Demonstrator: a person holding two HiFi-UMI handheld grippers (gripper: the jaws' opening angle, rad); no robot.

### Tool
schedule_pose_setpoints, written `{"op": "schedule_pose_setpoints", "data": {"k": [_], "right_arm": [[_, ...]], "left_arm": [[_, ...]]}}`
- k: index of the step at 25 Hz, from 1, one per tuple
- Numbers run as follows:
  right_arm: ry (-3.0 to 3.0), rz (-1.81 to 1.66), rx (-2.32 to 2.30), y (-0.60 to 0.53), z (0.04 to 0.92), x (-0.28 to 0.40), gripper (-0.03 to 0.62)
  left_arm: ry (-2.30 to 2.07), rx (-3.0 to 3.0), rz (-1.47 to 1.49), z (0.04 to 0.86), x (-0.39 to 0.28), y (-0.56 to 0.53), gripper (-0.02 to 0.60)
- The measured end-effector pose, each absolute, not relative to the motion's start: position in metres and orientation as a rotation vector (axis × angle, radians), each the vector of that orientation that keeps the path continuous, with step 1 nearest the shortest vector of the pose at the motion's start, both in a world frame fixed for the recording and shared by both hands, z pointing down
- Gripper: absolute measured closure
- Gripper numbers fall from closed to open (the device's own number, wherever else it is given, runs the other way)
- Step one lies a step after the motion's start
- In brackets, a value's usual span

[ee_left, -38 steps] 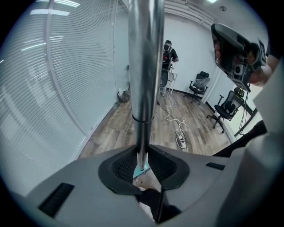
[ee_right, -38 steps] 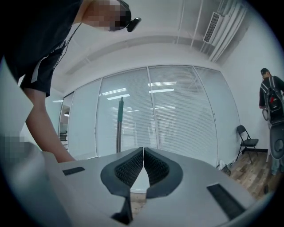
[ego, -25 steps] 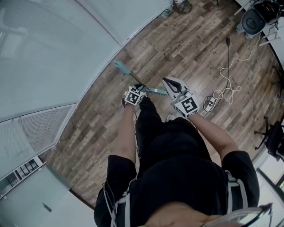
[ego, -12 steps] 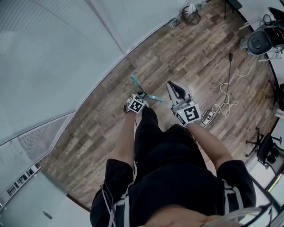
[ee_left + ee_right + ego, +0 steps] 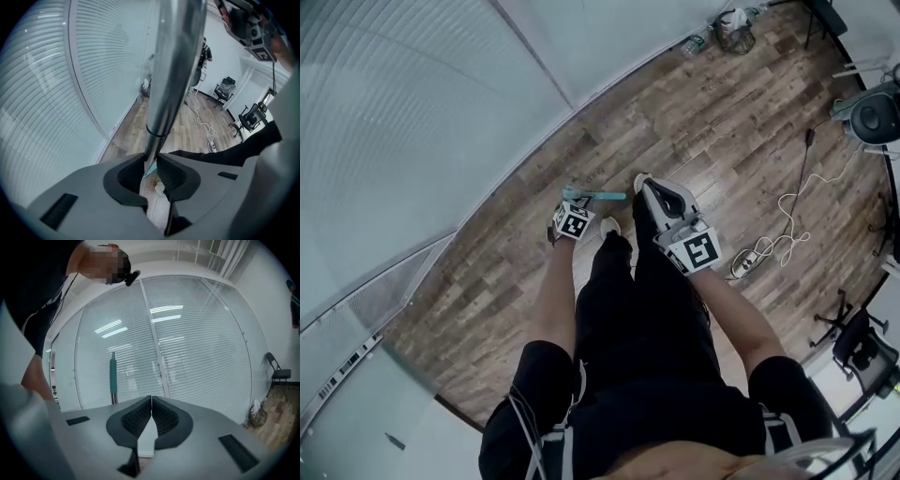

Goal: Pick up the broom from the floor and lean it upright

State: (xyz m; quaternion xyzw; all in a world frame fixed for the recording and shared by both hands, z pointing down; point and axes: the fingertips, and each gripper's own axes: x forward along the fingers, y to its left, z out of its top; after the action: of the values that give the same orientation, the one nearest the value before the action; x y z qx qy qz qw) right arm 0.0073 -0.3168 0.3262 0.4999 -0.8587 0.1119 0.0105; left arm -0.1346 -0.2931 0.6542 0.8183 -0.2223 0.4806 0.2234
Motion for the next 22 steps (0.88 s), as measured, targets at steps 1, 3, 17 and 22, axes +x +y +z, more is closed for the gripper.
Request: {"op": "schedule_pose_setpoints", "data": {"k": [1, 3, 17, 22], "right_arm": [[-2.684, 0.368, 1.552, -0.326, 0.335, 0.009, 0.576], [-2.696, 0.412, 1.525, -0.342, 0.355, 0.01, 0.576], [-2.751, 0.188, 1.278, -0.401, 0.458, -0.018, 0.576], [-2.724, 0.211, 1.379, -0.429, 0.49, 0.016, 0.576]], "left_arm": [[-0.632, 2.231, 1.32, 0.662, -0.136, -0.303, 0.491], [-0.668, 2.186, 1.305, 0.68, -0.14, -0.321, 0.491], [-0.722, 2.106, 1.308, 0.868, -0.161, -0.428, 0.491], [-0.718, 2.128, 1.336, 0.903, -0.159, -0.456, 0.491]]}}
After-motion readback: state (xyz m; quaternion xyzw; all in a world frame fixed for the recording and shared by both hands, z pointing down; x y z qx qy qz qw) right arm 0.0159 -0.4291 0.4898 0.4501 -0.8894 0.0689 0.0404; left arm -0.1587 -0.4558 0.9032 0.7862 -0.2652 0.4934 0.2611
